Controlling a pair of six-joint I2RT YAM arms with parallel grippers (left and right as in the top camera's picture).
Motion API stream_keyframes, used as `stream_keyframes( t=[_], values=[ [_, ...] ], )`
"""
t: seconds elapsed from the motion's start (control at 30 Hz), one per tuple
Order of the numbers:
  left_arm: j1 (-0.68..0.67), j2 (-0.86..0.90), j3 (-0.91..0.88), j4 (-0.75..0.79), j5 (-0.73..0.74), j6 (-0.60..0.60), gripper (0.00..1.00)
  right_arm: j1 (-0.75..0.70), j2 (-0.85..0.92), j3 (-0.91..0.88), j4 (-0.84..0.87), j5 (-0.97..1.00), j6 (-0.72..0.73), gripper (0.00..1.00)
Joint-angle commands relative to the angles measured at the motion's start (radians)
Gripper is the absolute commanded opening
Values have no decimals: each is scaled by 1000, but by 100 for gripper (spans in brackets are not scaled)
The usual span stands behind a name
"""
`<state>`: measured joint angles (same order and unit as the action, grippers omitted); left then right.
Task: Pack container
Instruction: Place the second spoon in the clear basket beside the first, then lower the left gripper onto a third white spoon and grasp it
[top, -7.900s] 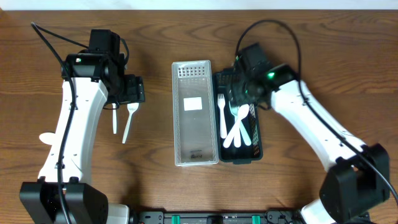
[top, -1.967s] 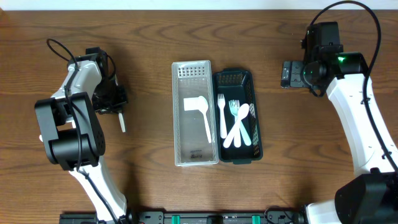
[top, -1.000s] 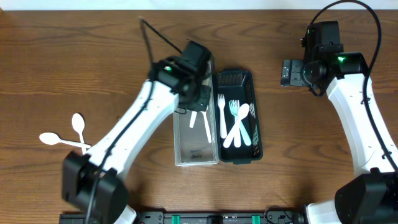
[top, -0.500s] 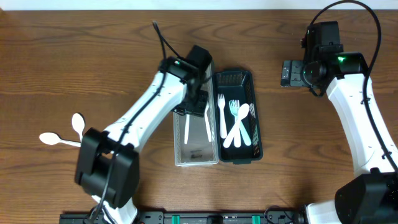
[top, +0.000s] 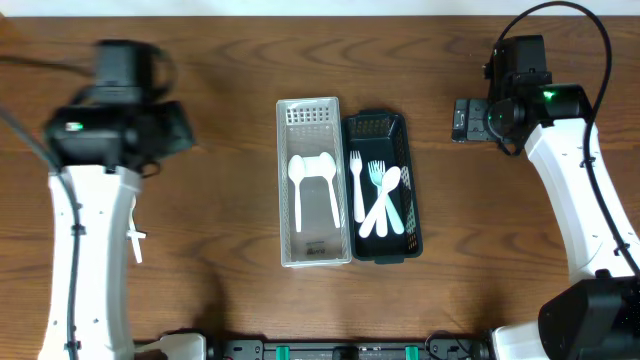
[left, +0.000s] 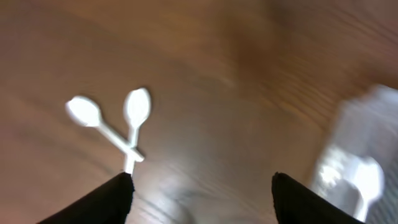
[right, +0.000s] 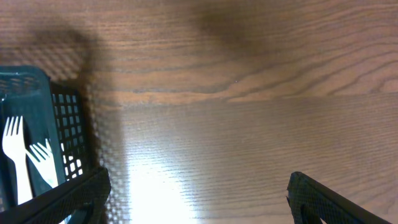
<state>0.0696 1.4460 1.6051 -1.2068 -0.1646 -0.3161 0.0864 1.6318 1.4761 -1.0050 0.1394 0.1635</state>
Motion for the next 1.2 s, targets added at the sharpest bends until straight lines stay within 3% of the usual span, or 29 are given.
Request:
stream_keyframes(
  t=[0.0,0.1,0.27,0.43,0.6,1.1,1.17],
  values=[
    [127,37,-76,-12,1,-122,76,-11,7,0,-2,15,-16,94],
    [240,59,-173,8,24,-239,79,-11,7,0,-6,15,-16,94],
    [394,72,-388,165,35,-374,94,-11,7,0,-13,15,-16,94],
    [530,103,-537,334,145,-349,94,-11,7,0,-21,15,-16,94],
    [591,189,-555,394,158,-309,94,-11,7,0,-22,15,-16,94],
    [626,383,-555,591,205,-297,95,-11,7,0,-47,15,-16,94],
    [626,396,-555,599,210,-293,90,-11,7,0,-47,15,-16,94]
  ],
)
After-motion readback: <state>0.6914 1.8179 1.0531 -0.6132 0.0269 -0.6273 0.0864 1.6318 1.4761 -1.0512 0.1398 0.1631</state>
